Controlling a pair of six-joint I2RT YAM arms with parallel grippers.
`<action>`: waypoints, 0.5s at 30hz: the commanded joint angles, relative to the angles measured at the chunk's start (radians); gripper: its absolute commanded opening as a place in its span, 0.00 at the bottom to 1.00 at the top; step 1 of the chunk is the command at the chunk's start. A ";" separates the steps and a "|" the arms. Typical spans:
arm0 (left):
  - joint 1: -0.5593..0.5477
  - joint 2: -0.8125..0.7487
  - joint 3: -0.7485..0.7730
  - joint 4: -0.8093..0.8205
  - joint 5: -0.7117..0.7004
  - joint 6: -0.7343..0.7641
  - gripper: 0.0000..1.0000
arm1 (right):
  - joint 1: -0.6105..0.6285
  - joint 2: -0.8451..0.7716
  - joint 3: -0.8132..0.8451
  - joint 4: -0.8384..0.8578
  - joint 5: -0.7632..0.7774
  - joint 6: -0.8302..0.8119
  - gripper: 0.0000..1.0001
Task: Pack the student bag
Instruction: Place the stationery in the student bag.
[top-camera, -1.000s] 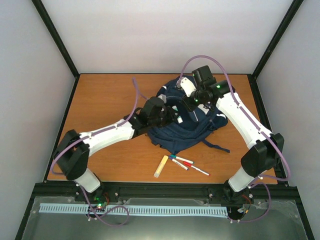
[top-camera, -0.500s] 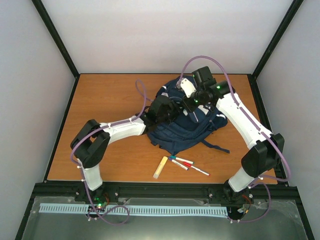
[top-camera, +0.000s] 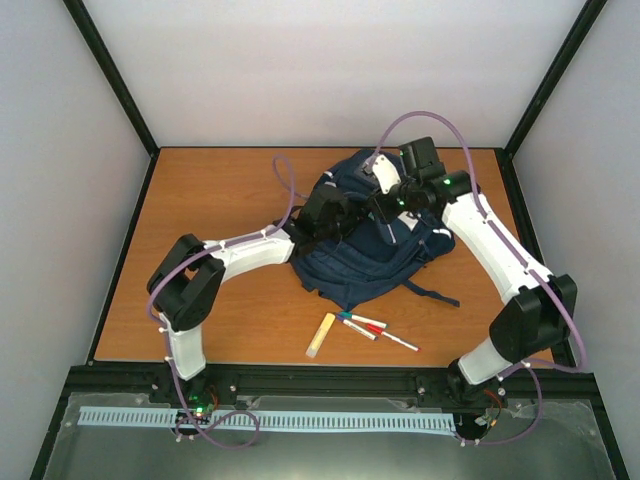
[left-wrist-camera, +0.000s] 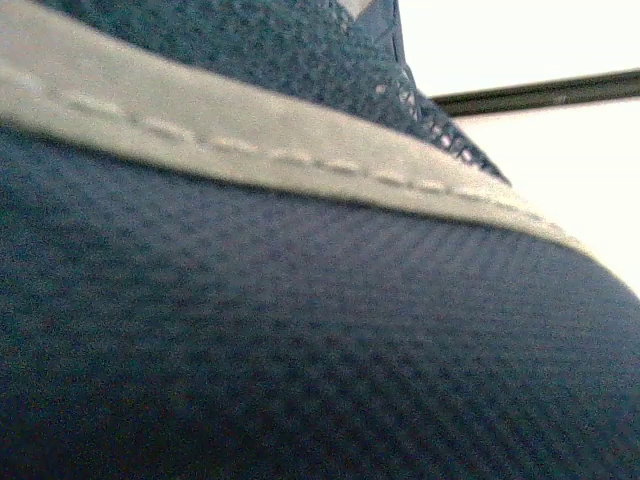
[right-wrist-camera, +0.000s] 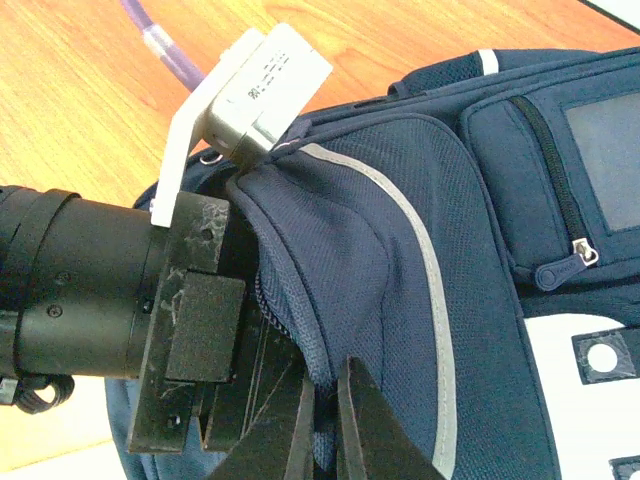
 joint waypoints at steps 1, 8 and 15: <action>0.006 -0.086 -0.002 -0.110 0.026 0.096 0.53 | -0.055 -0.118 -0.065 0.241 -0.092 0.040 0.03; 0.006 -0.236 -0.054 -0.245 0.125 0.238 0.56 | -0.093 -0.126 -0.175 0.296 -0.179 0.030 0.03; 0.006 -0.372 -0.077 -0.510 0.228 0.532 0.67 | -0.102 -0.188 -0.263 0.335 -0.199 -0.003 0.03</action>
